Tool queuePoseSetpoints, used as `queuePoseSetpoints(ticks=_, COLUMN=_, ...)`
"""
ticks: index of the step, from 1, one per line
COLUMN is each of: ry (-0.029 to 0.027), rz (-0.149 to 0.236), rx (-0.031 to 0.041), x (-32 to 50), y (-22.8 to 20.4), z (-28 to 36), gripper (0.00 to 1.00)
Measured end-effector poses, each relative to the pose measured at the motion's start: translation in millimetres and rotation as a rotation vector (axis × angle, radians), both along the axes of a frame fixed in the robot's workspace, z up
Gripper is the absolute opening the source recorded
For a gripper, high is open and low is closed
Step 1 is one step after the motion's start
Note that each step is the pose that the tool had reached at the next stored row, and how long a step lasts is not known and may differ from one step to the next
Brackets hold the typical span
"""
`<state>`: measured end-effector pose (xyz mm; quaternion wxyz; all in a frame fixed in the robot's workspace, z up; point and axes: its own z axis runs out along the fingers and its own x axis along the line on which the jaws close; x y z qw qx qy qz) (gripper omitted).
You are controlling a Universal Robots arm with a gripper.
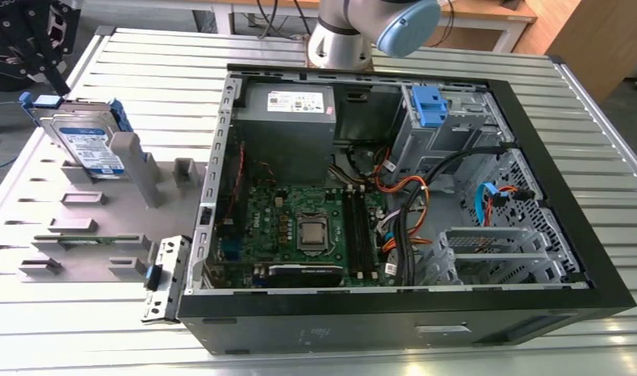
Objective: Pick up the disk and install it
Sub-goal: 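Pick up the disk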
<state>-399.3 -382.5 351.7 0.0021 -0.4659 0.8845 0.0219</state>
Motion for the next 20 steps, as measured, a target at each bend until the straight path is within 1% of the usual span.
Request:
queuePoseSetpoints(ticks=2, ry=0.0, rz=0.005, rx=0.0, x=0.0, y=0.0, z=-0.1, gripper=0.11)
queuePoseSetpoints(ticks=4, ry=0.0, rz=0.023, rx=0.0, x=0.0, y=0.0, z=-0.2, gripper=0.11)
queuePoseSetpoints(ticks=11, ry=0.0, rz=0.12, rx=0.0, x=0.0, y=0.0, z=-0.8, gripper=0.11)
queuePoseSetpoints(ticks=16, ry=0.0, rz=0.179, rx=0.0, x=0.0, y=0.0, z=-0.9, gripper=0.11)
queuePoseSetpoints(ticks=17, ry=0.0, rz=0.186, rx=0.0, x=0.0, y=0.0, z=-0.9, gripper=0.11)
queuePoseSetpoints(ticks=20, ry=0.0, rz=0.188, rx=0.0, x=0.0, y=0.0, z=-0.9, gripper=0.11)
